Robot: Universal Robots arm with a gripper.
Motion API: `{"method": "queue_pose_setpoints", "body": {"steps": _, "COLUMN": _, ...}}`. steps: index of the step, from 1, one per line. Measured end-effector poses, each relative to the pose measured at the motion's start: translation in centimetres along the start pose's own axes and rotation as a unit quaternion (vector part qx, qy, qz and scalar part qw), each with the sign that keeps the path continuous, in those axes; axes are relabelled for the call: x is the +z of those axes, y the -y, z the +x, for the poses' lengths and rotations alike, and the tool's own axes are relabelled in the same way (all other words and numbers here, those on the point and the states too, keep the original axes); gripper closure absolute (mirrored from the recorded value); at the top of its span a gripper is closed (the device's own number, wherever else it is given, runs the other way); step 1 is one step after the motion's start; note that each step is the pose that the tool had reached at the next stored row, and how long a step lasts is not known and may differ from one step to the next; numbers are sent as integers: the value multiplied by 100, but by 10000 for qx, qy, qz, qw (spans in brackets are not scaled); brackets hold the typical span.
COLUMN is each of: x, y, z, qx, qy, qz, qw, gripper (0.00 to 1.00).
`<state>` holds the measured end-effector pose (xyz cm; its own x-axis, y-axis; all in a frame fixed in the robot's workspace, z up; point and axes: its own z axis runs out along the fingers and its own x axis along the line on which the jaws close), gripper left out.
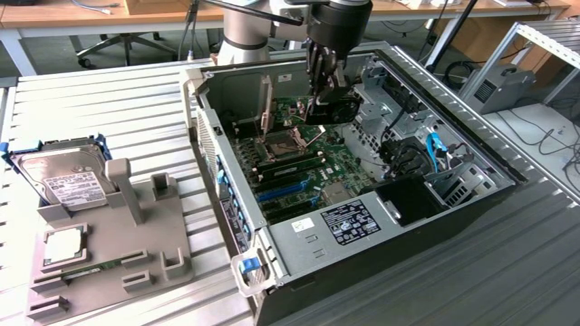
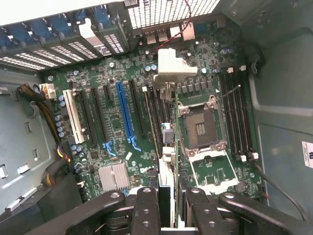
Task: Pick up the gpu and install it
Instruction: 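Insert the gpu into the slot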
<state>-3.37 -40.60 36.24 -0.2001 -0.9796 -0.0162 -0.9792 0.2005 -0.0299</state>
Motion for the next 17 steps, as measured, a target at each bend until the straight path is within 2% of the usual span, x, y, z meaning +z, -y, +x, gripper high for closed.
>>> {"method": "queue_pose_setpoints", "body": {"steps": 17, "x": 0, "y": 0, "z": 0, "qx": -190, "qy": 6, "qz": -3, "qw": 9998, "gripper": 74}}
